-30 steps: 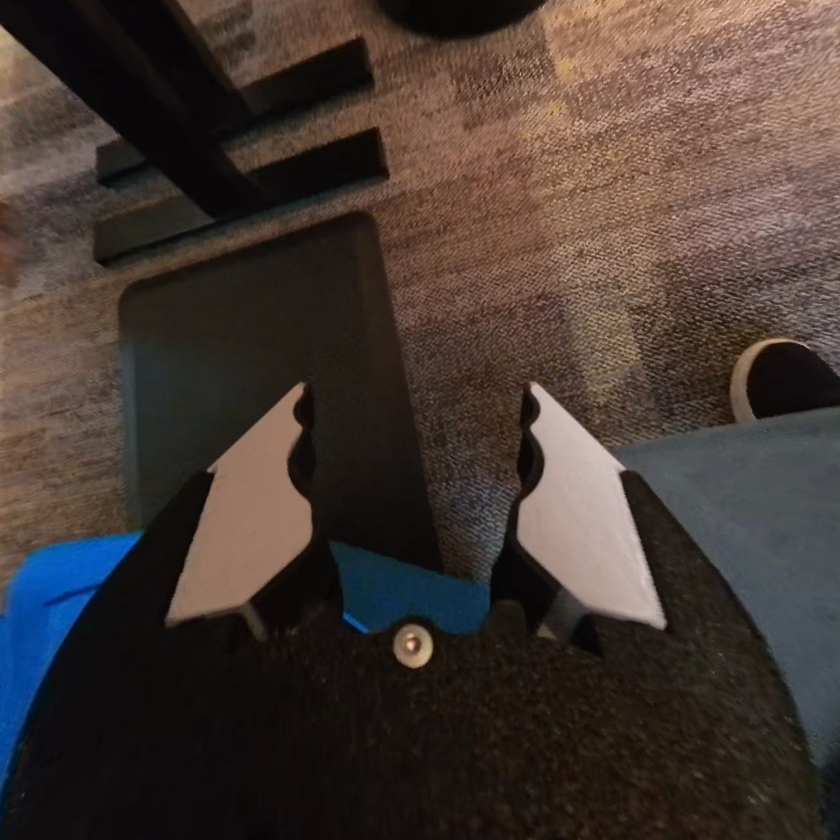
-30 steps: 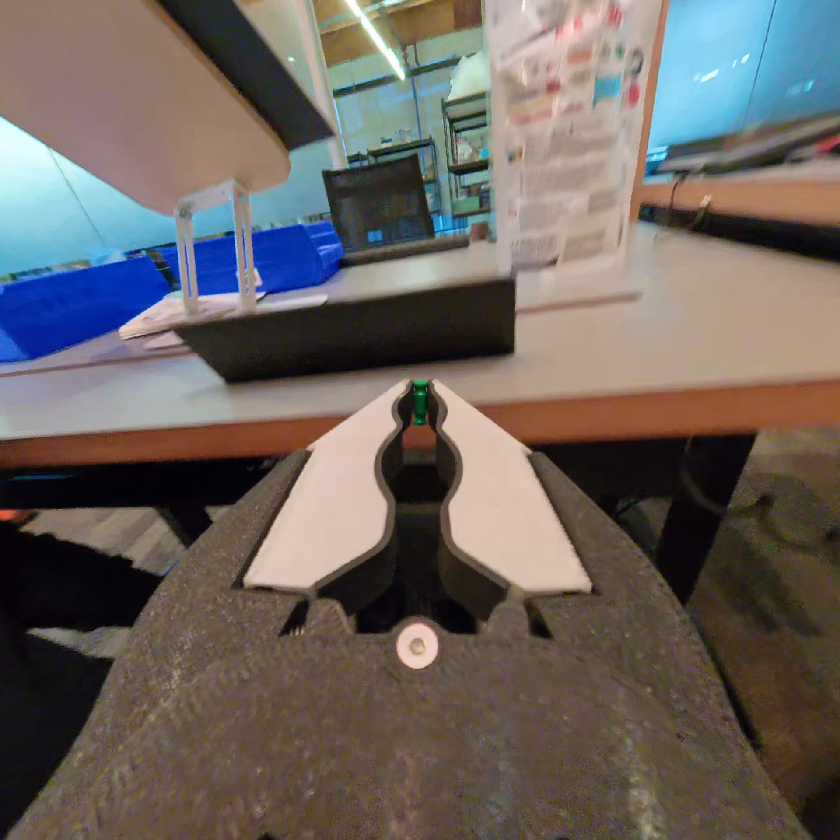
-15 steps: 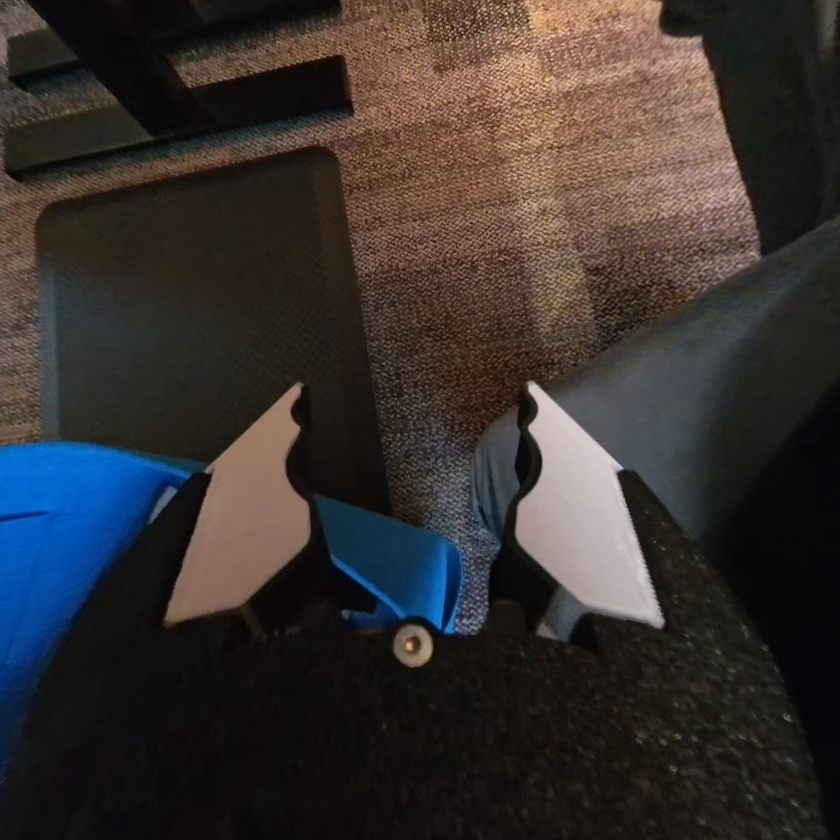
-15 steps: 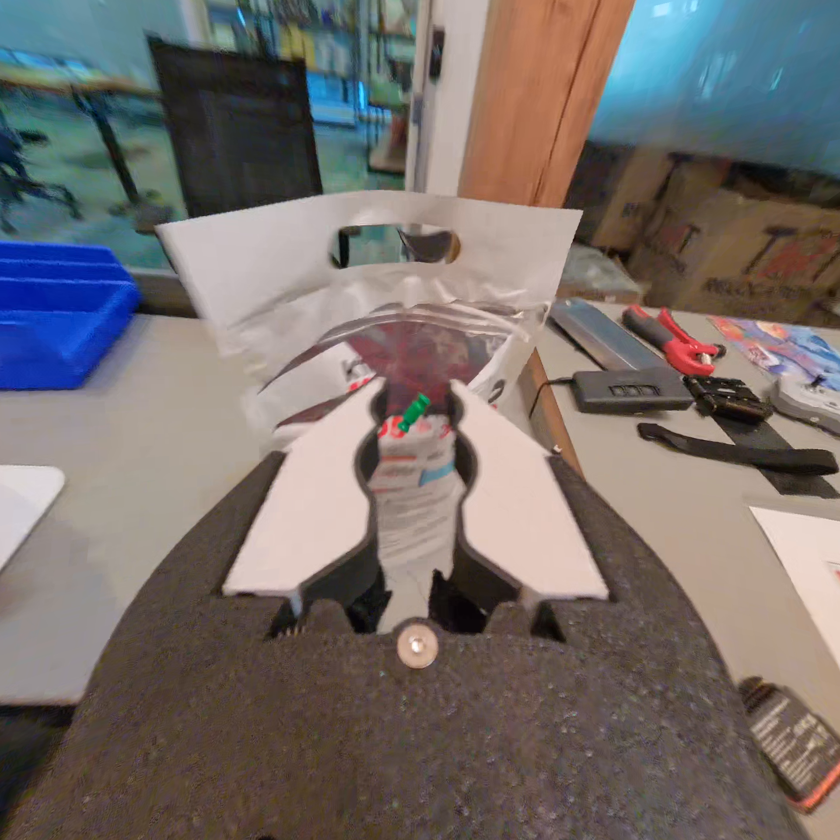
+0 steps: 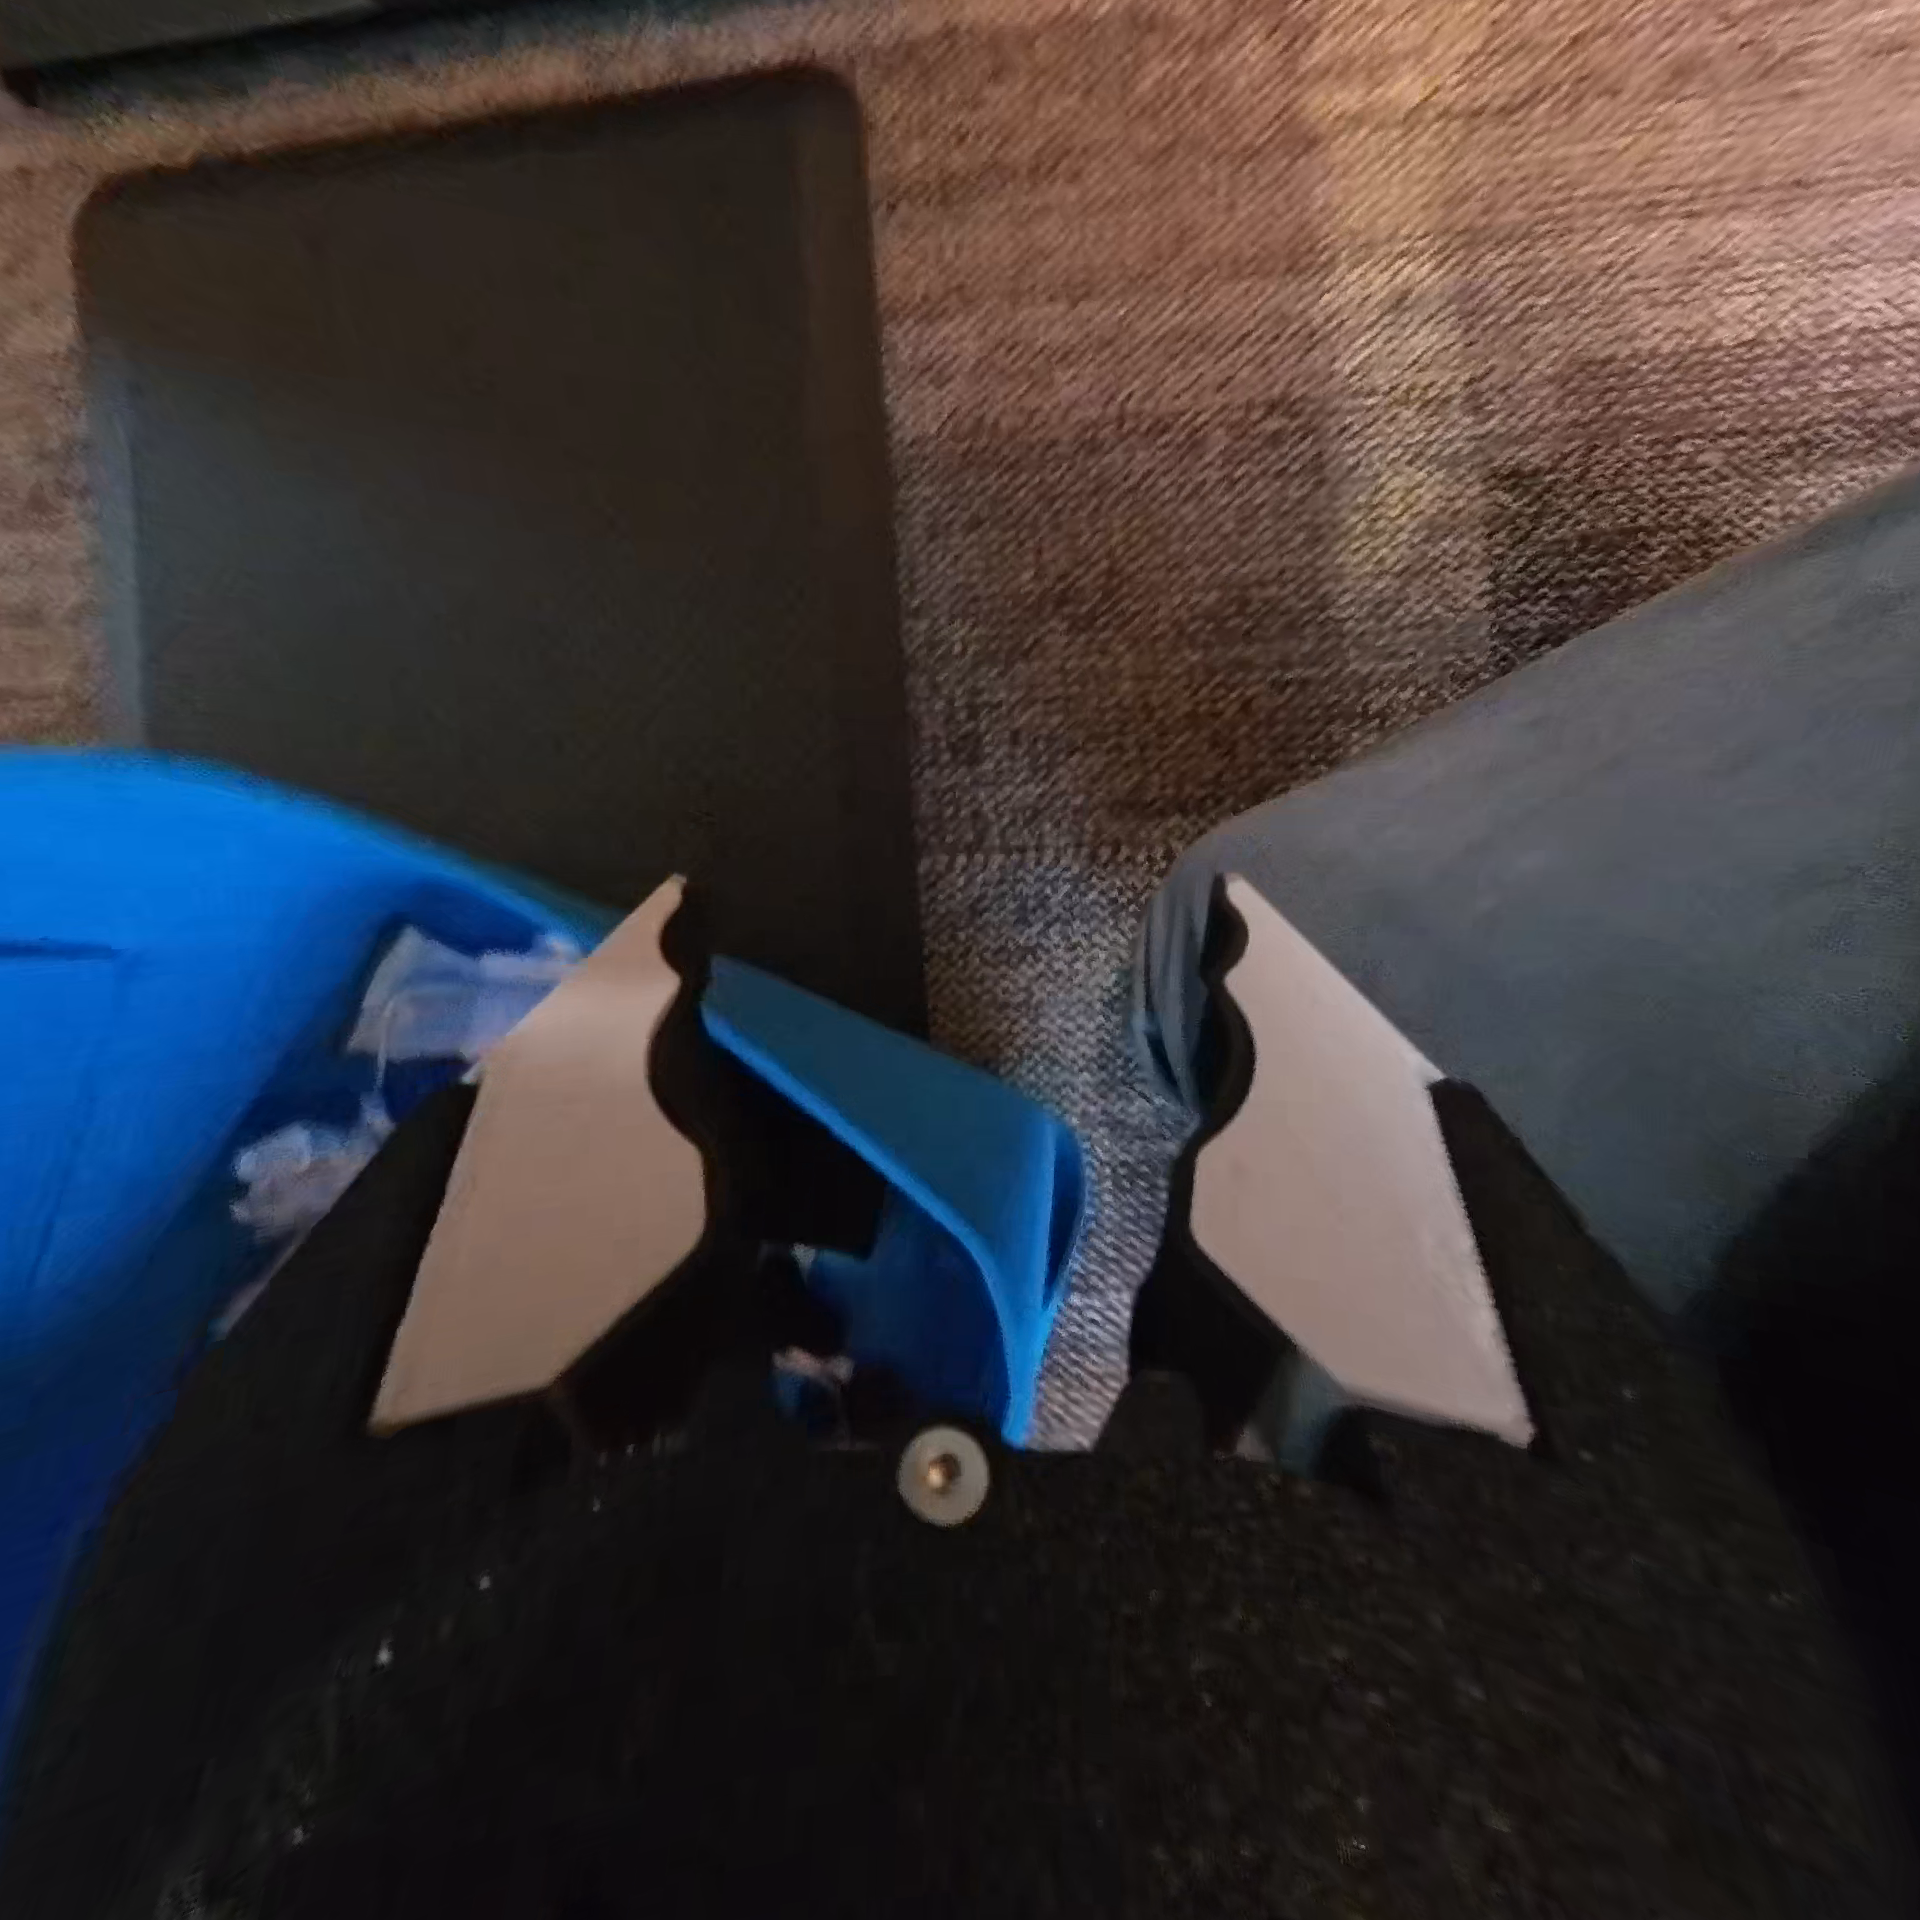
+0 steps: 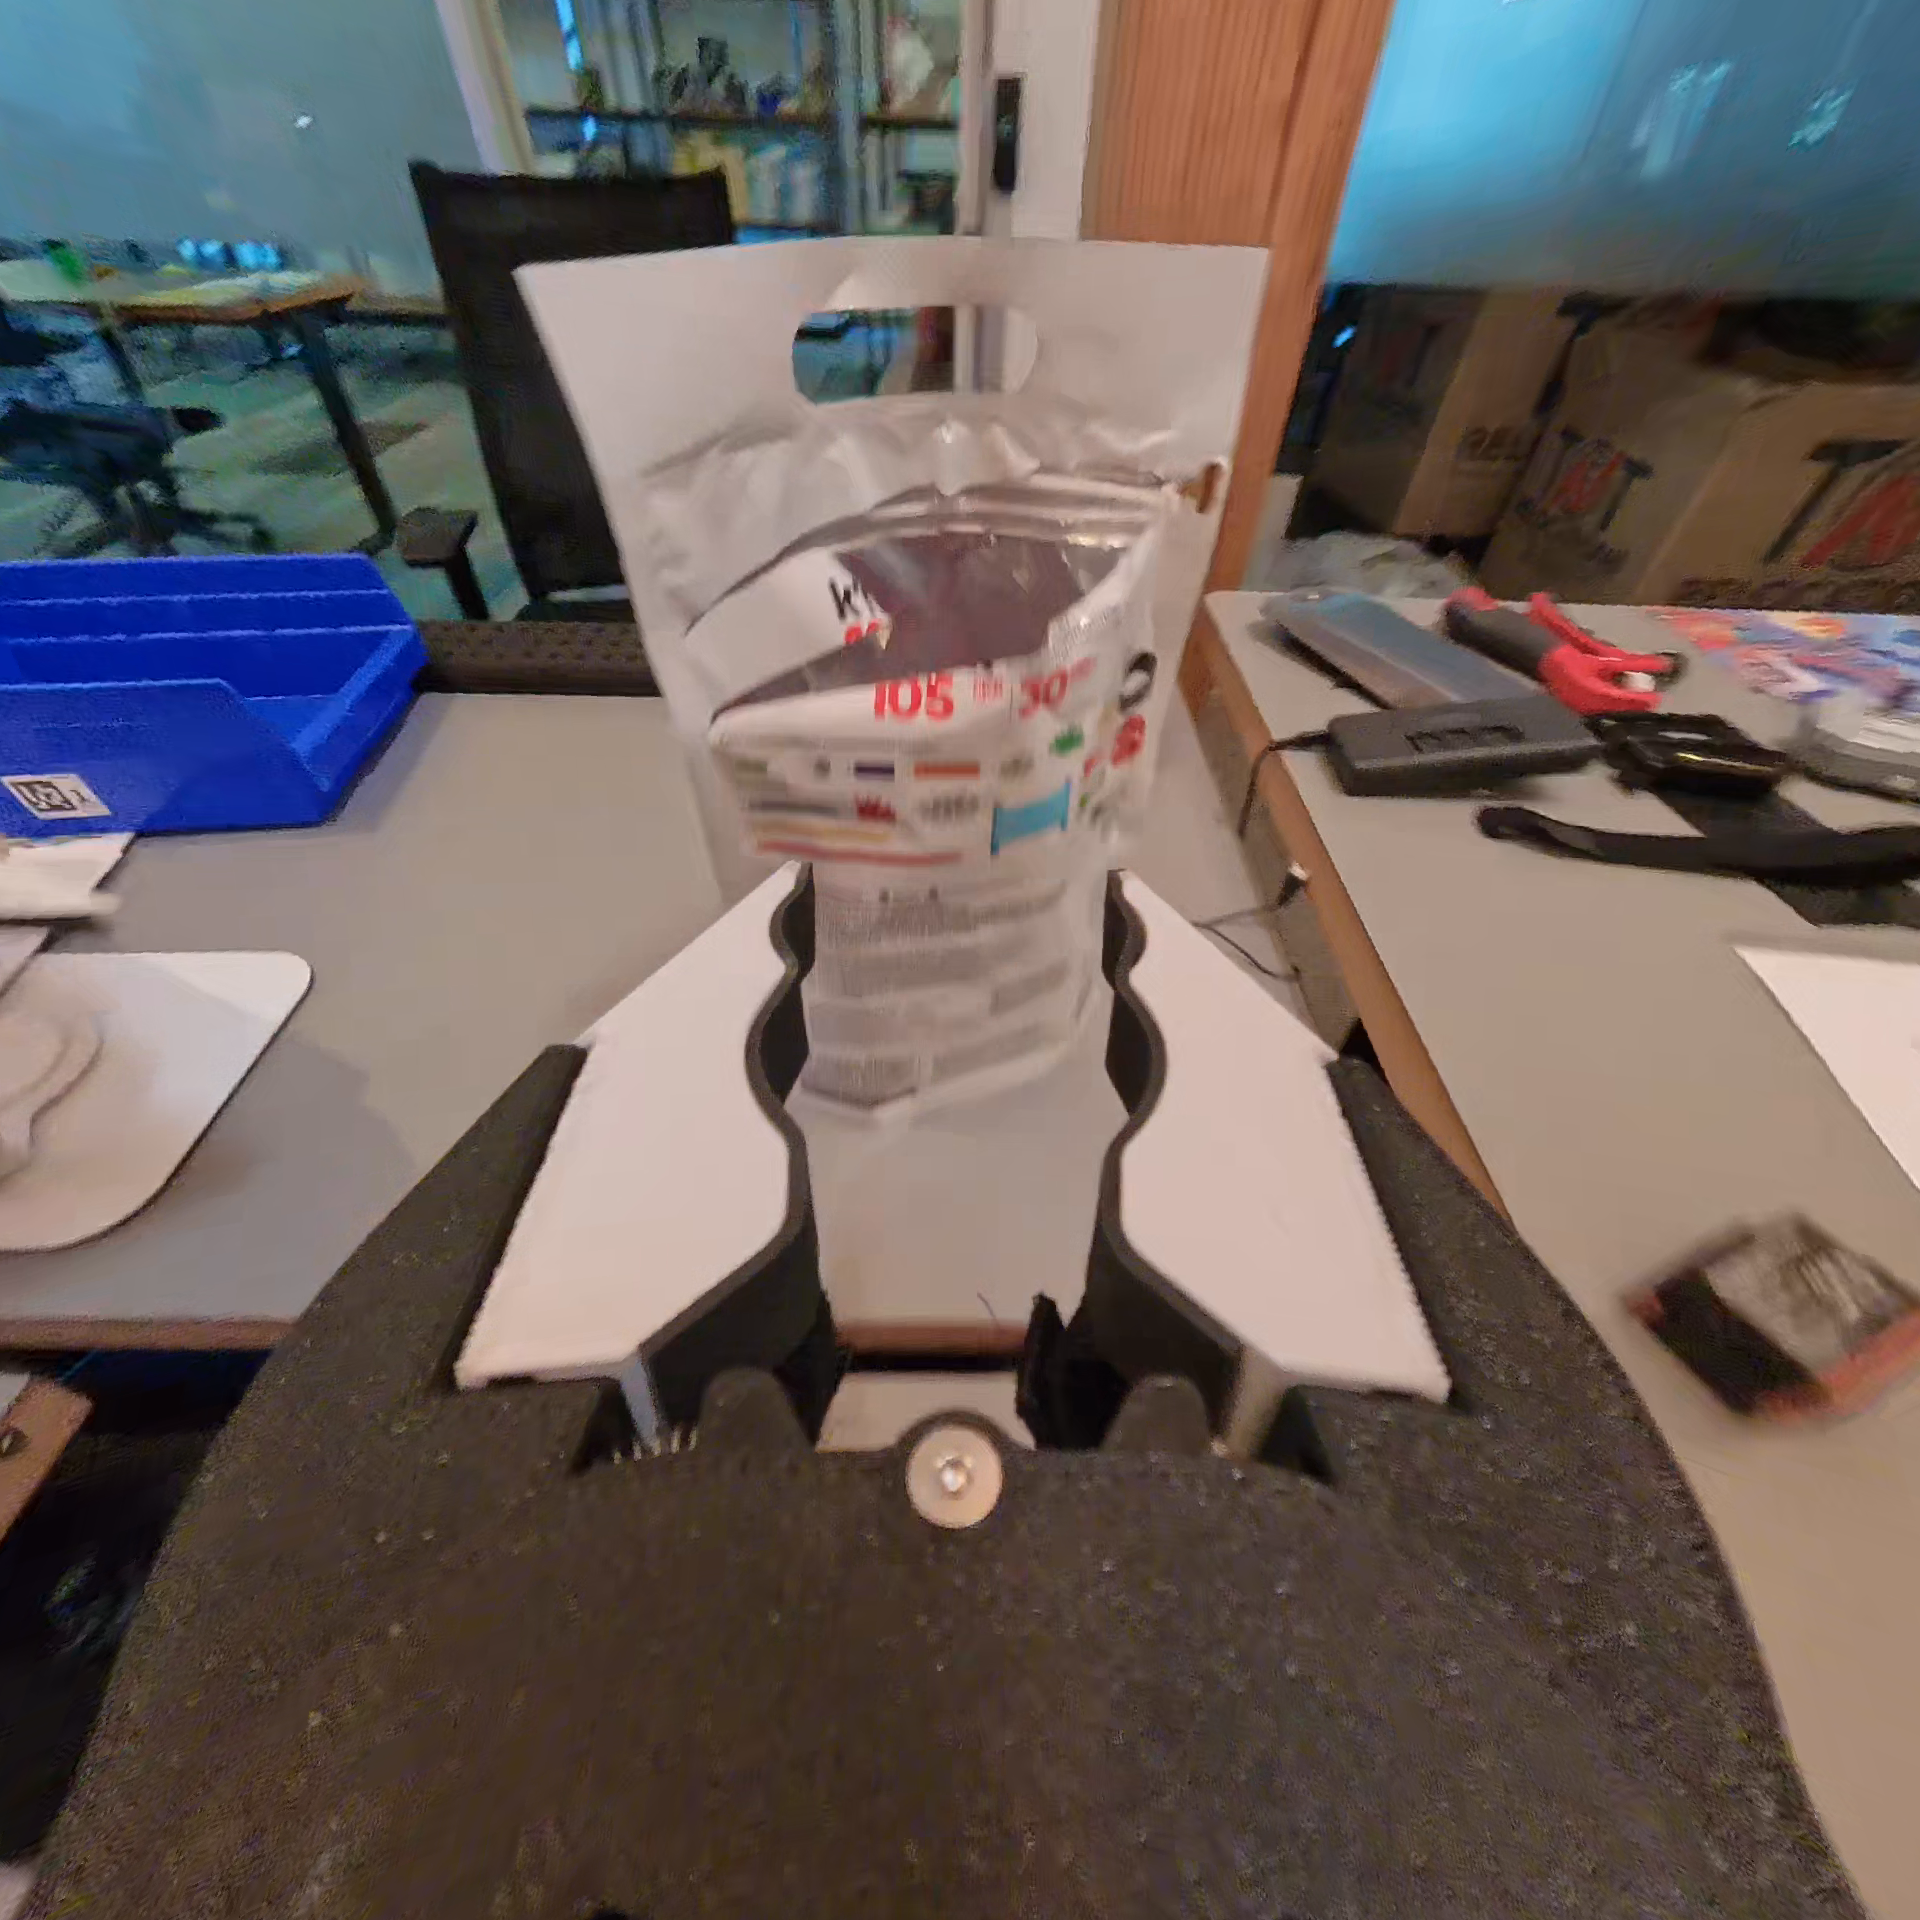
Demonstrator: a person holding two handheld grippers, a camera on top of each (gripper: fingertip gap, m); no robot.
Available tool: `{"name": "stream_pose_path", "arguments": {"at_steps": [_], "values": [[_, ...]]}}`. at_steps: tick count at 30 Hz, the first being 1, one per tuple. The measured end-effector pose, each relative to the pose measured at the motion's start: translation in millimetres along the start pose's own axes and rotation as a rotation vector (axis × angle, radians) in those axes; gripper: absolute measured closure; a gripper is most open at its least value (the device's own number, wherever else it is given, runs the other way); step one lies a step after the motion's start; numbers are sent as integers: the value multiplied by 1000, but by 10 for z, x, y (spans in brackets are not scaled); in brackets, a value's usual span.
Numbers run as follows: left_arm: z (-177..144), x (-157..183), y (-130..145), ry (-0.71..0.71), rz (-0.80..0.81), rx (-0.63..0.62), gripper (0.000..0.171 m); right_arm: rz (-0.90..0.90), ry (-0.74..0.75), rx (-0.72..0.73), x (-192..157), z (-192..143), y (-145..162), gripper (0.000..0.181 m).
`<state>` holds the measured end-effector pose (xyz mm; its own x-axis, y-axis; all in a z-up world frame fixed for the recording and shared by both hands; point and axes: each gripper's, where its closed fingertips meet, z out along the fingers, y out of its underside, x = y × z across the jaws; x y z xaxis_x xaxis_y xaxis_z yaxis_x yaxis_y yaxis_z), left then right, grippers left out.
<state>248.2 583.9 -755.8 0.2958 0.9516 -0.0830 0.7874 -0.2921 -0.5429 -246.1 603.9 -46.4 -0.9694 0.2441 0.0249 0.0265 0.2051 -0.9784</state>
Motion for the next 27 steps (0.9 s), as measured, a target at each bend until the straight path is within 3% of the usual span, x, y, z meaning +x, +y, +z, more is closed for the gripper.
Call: {"name": "stream_pose_path", "arguments": {"at_steps": [3, 7, 10, 13, 15, 17, 20, 22, 25, 27], "values": [[11, -41, 253, -35, -69, -73, 67, -31, 73, 94, -139, -758, 342, 128], [-2, -34, 570, -44, -110, -147, 56, 68, 186, 255, -196, -1791, 1012, 130], [-21, -67, 710, -69, -140, -185, 55, 189, 184, 317, -321, -2208, 1710, 133], [-90, -160, 877, -140, -120, -225, 54, 304, 170, 280, -481, -2260, 2496, 134], [-120, -151, 1010, -128, -103, -274, 57, 396, 122, 235, -632, -2170, 3003, 133], [-145, -174, 1081, -129, -99, -295, 70, 487, 77, 179, -794, -2047, 3491, 134], [-45, -214, 1251, -97, -95, -381, 72, 570, 27, 98, -1075, -1860, 4111, 134], [52, -95, 1426, 20, -104, -483, 69, 604, 2, 54, -1267, -1744, 4440, 135], [229, 47, 1538, 140, -66, -549, 83, 633, -58, -16, -1494, -1636, 4718, 135], [407, 62, 1501, 153, -53, -534, 89, 609, -49, -70, -1538, -1627, 4855, 135]]}}
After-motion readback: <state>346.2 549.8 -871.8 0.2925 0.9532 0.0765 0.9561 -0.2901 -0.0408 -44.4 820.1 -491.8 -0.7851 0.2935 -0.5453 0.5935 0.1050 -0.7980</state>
